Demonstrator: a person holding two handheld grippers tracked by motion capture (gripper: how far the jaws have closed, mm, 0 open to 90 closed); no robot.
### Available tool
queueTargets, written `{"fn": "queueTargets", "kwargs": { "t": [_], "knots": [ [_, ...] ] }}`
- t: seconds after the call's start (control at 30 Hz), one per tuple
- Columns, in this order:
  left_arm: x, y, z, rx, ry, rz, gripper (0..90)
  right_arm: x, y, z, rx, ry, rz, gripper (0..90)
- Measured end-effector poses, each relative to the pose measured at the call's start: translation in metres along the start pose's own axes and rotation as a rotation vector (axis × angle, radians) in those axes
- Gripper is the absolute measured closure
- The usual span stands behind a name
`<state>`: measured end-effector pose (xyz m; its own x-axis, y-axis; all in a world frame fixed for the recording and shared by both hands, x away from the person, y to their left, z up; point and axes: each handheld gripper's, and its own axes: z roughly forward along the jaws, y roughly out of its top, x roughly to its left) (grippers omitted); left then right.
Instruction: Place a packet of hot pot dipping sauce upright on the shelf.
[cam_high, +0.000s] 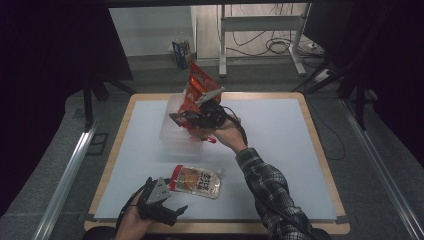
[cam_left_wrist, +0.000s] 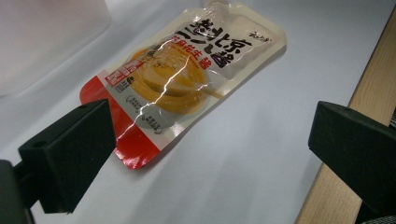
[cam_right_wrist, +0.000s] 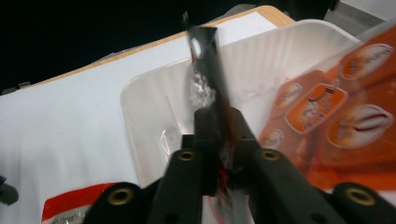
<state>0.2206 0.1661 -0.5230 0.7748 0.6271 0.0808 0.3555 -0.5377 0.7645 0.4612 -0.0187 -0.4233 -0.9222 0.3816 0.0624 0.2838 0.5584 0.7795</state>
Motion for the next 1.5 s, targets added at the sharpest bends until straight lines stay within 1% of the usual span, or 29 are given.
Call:
{"fn": "queueTargets", "kwargs": {
  "t": [0.1, 0.23, 0.37, 0.53, 0.63, 0.67, 0.73, 0.77, 0.8, 0.83, 0.87, 0.9, 0.97, 1.0, 1.03, 1.1, 1.17, 1.23, 1.27, 1.37, 1.4, 1.43, 1.5],
  "knots": [
    [0.000, 0.000, 0.000, 0.002, -0.002, 0.002, 0.8, 0.004, 0.004, 0.010, 0.017, -0.019, -0.012, 88.2],
    [-0.001, 0.000, 0.001, 0.005, -0.006, 0.008, 0.8, 0.006, 0.009, 0.018, 0.019, -0.032, -0.020, 88.4],
    [-0.001, 0.000, 0.001, 0.007, -0.008, 0.009, 0.8, 0.008, 0.014, 0.023, 0.008, -0.032, -0.028, 88.5],
    [-0.001, 0.000, 0.002, 0.011, -0.011, 0.012, 0.8, 0.009, 0.017, 0.030, -0.009, -0.022, -0.040, 88.6],
    [-0.001, 0.000, 0.002, 0.012, -0.012, 0.013, 0.8, 0.009, 0.017, 0.033, -0.022, -0.014, -0.045, 88.6],
    [-0.002, 0.000, 0.002, 0.013, -0.012, 0.014, 0.8, 0.008, 0.014, 0.037, -0.024, 0.001, -0.045, 88.5],
    [-0.002, 0.000, 0.002, 0.013, -0.013, 0.015, 0.8, 0.007, 0.007, 0.043, 0.006, 0.001, -0.064, 88.2],
    [-0.002, 0.000, 0.002, 0.013, -0.014, 0.015, 0.8, 0.006, 0.003, 0.044, 0.005, 0.000, -0.066, 87.9],
    [-0.002, 0.000, 0.002, 0.013, -0.014, 0.015, 0.8, 0.005, 0.000, 0.043, -0.011, 0.012, -0.049, 87.5],
    [-0.002, 0.000, 0.002, 0.013, -0.015, 0.015, 0.8, 0.003, -0.001, 0.042, -0.021, 0.013, -0.033, 85.9],
    [-0.002, 0.000, 0.002, 0.015, -0.017, 0.016, 0.8, 0.001, -0.001, 0.040, -0.022, 0.012, -0.025, 80.8],
    [-0.002, 0.000, 0.002, 0.015, -0.016, 0.018, 0.8, 0.000, -0.001, 0.039, -0.010, 0.010, -0.017, 72.7],
    [-0.002, 0.000, 0.002, 0.015, -0.016, 0.019, 0.8, 0.000, -0.001, 0.036, 0.015, -0.012, -0.027, 66.4],
    [-0.002, 0.000, 0.003, 0.015, -0.016, 0.018, 0.8, 0.001, -0.001, 0.033, 0.017, -0.017, -0.031, 63.6],
    [-0.002, 0.000, 0.003, 0.017, -0.017, 0.018, 0.8, 0.000, -0.002, 0.029, 0.013, -0.017, -0.022, 61.5],
    [-0.002, 0.000, 0.003, 0.018, -0.018, 0.019, 0.8, -0.001, -0.006, 0.022, 0.010, -0.021, 0.003, 59.4],
    [-0.003, 0.000, 0.003, 0.018, -0.017, 0.020, 0.8, -0.004, -0.011, 0.014, 0.011, -0.023, 0.008, 57.6],
    [-0.003, 0.000, 0.004, 0.018, -0.018, 0.019, 0.8, -0.007, -0.017, 0.007, 0.019, -0.023, 0.026, 55.4],
    [-0.003, 0.000, 0.004, 0.019, -0.018, 0.020, 0.8, -0.008, -0.021, 0.002, 0.022, -0.014, 0.030, 54.9],
    [-0.003, 0.000, 0.004, 0.020, -0.018, 0.019, 0.8, -0.009, -0.025, -0.004, 0.030, -0.016, 0.034, 53.0],
    [-0.003, 0.000, 0.004, 0.017, -0.019, 0.016, 0.8, -0.009, -0.031, -0.009, 0.037, -0.011, 0.035, 52.4],
    [-0.003, 0.000, 0.004, 0.017, -0.019, 0.016, 0.8, -0.009, -0.031, -0.009, 0.037, -0.011, 0.035, 52.4],
    [-0.002, 0.001, 0.004, 0.014, -0.019, 0.013, 0.8, -0.010, -0.038, -0.014, 0.057, -0.019, 0.047, 55.4]
  ]
}}
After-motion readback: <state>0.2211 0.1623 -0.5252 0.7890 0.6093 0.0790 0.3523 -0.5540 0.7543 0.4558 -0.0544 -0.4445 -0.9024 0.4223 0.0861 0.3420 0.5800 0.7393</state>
